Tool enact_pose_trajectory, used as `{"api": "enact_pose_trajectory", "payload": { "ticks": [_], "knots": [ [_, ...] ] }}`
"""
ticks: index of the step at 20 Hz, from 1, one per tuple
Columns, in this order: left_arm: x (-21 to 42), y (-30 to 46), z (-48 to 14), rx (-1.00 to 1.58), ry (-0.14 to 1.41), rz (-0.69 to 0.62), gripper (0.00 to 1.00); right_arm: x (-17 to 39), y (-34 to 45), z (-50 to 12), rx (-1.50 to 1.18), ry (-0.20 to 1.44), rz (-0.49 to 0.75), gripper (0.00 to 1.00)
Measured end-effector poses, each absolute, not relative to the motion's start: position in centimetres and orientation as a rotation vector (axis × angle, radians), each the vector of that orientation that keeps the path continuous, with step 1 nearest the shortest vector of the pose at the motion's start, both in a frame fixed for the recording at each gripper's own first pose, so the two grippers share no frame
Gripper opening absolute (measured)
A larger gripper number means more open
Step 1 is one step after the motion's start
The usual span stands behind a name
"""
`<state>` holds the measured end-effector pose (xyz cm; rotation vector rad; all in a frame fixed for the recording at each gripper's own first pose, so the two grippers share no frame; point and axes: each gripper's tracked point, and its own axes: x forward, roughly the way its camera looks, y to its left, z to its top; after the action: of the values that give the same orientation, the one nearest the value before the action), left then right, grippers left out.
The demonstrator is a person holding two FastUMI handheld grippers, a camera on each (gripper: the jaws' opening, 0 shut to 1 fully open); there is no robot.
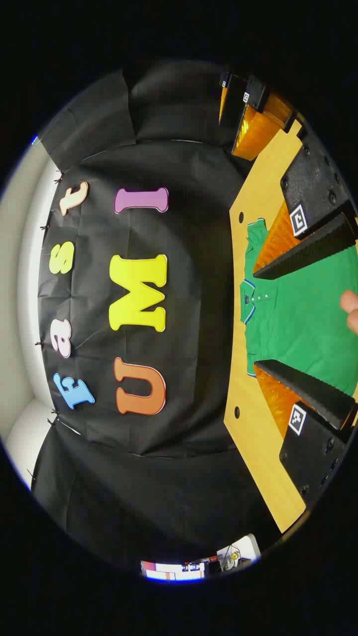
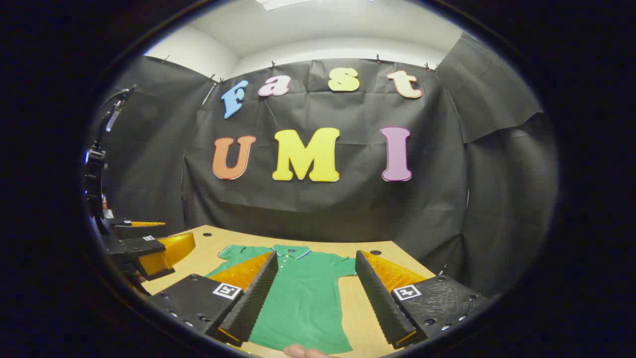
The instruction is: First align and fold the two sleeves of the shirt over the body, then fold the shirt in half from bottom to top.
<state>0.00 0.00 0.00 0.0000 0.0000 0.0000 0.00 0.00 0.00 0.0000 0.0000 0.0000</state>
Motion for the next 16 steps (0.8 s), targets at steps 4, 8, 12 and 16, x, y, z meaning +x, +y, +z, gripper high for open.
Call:
{"api": "enact_pose_trajectory", "payload": {
  "ticks": [4, 8, 12, 16],
  "knots": [
    [0.3, 0.3, -0.2, 0.020, 0.002, 0.022, 1.00, 0.4, -0.1, -0.9, 0.001, 0.016, 0.005, 0.95],
    [0.5, 0.6, 0.0, 0.016, -0.012, 0.041, 1.00, 0.8, -0.6, -1.9, 0.001, 0.039, 0.003, 0.95],
    [0.7, 0.7, -0.4, 0.000, 0.000, 0.045, 1.00, 1.2, -1.4, -2.6, 0.014, 0.055, -0.010, 0.95],
    [0.7, 0.7, -0.4, 0.009, 0.001, 0.049, 1.00, 1.2, -1.8, -2.8, 0.017, 0.058, -0.021, 0.95]
  ]
}}
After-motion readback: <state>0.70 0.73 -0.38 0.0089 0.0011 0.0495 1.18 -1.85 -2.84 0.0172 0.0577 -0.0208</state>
